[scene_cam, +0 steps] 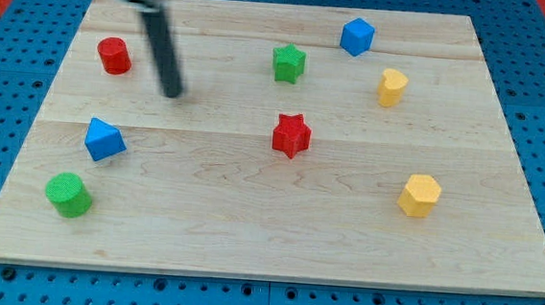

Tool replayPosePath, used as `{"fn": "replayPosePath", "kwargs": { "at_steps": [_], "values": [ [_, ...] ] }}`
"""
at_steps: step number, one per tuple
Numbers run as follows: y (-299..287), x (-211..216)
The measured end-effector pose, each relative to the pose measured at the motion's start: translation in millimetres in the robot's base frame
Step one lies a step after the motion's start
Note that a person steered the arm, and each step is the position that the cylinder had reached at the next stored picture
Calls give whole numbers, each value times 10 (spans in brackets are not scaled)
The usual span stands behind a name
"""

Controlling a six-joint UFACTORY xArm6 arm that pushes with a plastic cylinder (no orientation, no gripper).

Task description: Push the red star closer to the green circle

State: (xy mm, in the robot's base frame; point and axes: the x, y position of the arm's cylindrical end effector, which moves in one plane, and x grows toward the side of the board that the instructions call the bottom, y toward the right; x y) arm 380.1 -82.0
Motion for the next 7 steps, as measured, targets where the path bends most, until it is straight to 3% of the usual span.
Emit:
{"fn": "replayPosePath", "kwargs": {
  "at_steps": [1,2,4,6,7],
  "values": [
    [1025,-1],
    [1256,458],
    [335,1258],
    [234,944],
    [-250,1165]
  ]
}}
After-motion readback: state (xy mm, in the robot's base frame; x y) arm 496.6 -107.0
